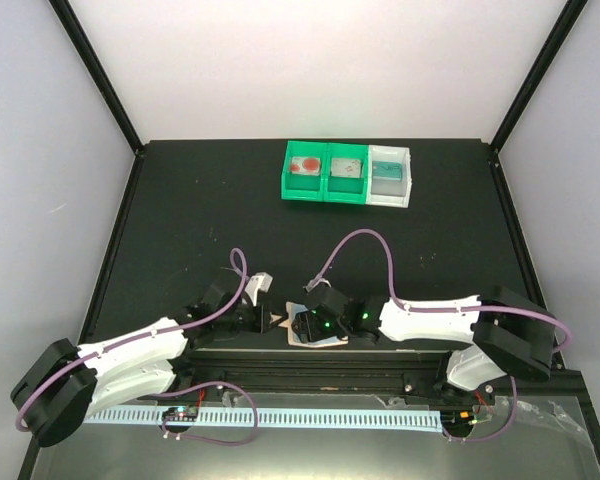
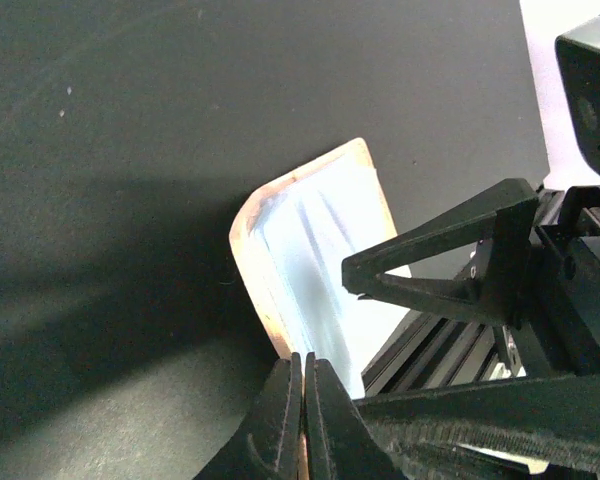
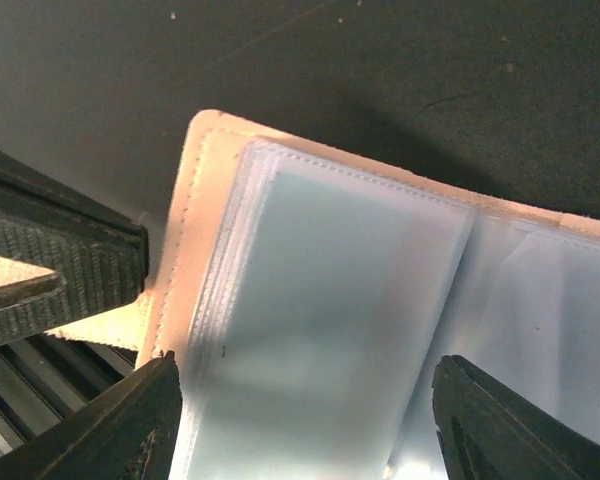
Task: Take the credit cards out of the card holder
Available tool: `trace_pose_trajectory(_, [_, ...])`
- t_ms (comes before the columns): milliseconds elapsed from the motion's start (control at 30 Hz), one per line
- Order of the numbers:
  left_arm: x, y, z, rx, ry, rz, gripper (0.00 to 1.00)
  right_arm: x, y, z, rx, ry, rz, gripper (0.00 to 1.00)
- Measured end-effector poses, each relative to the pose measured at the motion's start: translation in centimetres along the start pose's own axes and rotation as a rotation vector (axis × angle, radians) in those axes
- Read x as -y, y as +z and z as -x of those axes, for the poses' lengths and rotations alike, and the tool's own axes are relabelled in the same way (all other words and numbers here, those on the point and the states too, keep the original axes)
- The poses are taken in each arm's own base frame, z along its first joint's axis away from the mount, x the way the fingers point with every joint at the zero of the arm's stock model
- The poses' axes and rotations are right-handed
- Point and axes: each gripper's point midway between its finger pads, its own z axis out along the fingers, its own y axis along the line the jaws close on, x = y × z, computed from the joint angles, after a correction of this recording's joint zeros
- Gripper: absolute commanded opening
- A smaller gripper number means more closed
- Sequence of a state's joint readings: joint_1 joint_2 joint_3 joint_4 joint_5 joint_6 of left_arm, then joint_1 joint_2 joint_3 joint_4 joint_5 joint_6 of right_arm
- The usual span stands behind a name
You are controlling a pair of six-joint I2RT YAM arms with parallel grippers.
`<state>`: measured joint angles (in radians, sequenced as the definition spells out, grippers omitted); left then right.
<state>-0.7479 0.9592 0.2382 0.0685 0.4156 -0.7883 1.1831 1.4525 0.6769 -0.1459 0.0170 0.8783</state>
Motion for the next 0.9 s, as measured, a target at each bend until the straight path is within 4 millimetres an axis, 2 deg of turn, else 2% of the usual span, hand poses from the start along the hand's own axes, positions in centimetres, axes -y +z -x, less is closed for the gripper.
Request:
trace_pose_trajectory(333, [-0.5, -0.1, -0.5, -0.006, -0.014, 0.011, 0.01, 1.7, 0.6, -1.1, -0.019, 0.02, -0.049, 0.65])
trace_pose_trajectory(600, [-0.1, -0.5, -0.1, 0.014, -0.004, 0.002, 0.02, 2.7, -0.5, -0.5, 0.019, 0.016, -0.102, 0.64])
trace_pose_trajectory(767, [-0.2, -0.6, -0.3, 0.011, -0.006, 0.006, 0.02, 5.1, -1.1, -0.6, 0.034, 0.007, -0.219, 0.62])
trace_pose_trajectory(867, [-0.2, -0.6, -0.2, 0.015, -0.005, 0.006, 0.02, 7.3, -2.1, -0.7, 0.051, -0.002, -0.327, 0.61])
trace_pose_trajectory(900, [-0.2, -0.6, -0.2, 0.015, -0.005, 0.007, 0.02, 7.4, -2.2, -0.7, 0.052, -0.002, -0.332, 0.61])
